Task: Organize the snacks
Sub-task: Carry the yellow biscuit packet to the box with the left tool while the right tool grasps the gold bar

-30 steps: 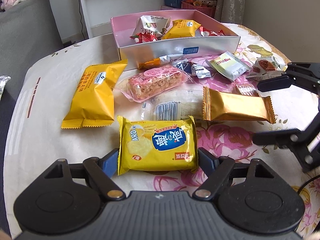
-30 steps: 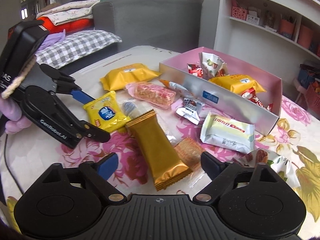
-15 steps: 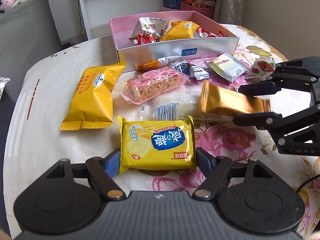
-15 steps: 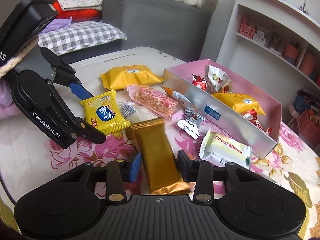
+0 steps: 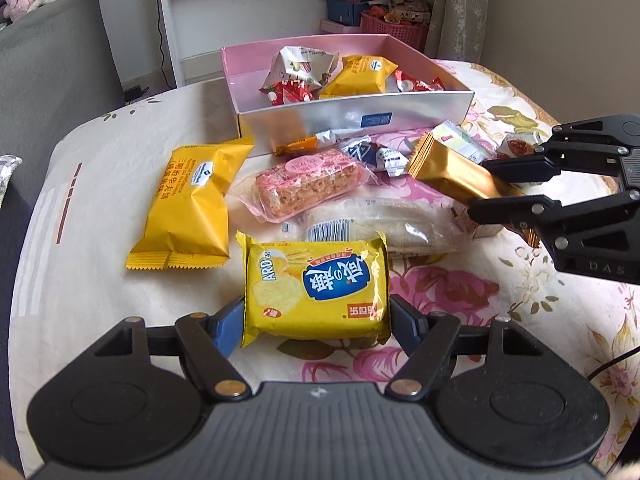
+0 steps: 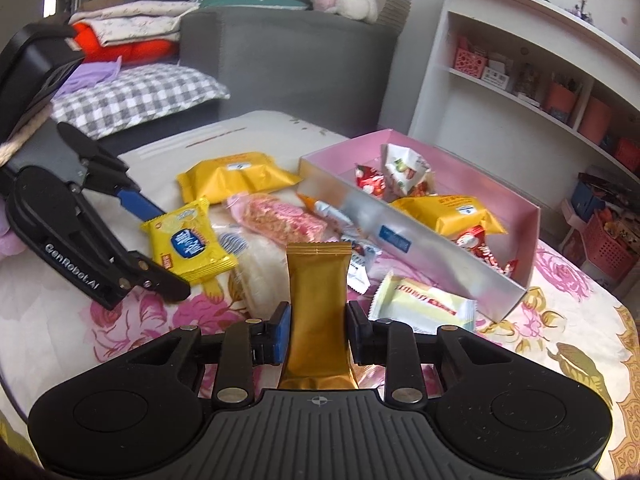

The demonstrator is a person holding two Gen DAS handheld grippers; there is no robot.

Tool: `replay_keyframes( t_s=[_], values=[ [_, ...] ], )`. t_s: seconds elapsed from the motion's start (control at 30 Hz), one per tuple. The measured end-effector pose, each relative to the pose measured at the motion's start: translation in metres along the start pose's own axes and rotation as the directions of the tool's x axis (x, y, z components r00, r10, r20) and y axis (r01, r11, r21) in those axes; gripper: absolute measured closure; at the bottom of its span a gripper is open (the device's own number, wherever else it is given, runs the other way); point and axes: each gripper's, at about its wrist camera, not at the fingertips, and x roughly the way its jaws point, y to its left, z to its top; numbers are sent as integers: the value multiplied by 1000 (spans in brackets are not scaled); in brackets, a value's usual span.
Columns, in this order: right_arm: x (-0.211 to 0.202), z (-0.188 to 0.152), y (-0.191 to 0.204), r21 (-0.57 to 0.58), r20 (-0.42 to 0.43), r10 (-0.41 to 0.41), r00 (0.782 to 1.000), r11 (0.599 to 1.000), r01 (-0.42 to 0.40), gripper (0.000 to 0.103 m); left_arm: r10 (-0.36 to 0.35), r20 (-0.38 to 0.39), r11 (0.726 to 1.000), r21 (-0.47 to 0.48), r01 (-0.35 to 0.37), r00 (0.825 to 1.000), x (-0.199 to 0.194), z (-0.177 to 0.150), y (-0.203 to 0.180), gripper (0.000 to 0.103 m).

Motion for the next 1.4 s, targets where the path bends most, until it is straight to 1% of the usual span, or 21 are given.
replay_keyframes(
  t_s=[0.2, 0.37, 0.53, 0.67, 0.83, 1.03, 1.13, 1.27, 1.4],
  values=[
    [-5, 7, -19, 62, 25, -46, 999, 997, 45, 76, -18, 29, 1000, -10, 18, 999, -10, 8, 1, 32],
    [-6, 15, -41, 128, 35, -91, 995, 988, 86, 76, -11, 57, 1000, -28, 13, 998, -15, 19, 0, 32],
    [-2, 27, -67, 219, 44, -138, 989, 968, 126, 76, 12, 84, 999, -31, -9, 996, -14, 39, 0, 32],
    [4, 34, -89, 319, 51, -164, 985, 937, 139, 76, 25, 103, 999, -32, -21, 994, -10, 60, 0, 32],
    [16, 38, -114, 439, 49, -179, 983, 888, 140, 76, 55, 115, 998, 2, -56, 992, 4, 90, 0, 32],
    [32, 39, -134, 498, 30, -201, 979, 853, 160, 76, 111, 101, 993, 33, -115, 989, 35, 125, 4, 32],
    [41, 39, -145, 529, 24, -195, 980, 835, 153, 75, 124, 82, 991, 41, -127, 989, 52, 138, 4, 32],
    [52, 41, -155, 553, 31, -177, 984, 823, 130, 75, 137, 63, 989, 49, -140, 989, 71, 149, 2, 32],
    [60, 43, -162, 562, 38, -167, 985, 819, 117, 75, 153, 59, 986, 59, -157, 986, 86, 163, 0, 32]
  ],
)
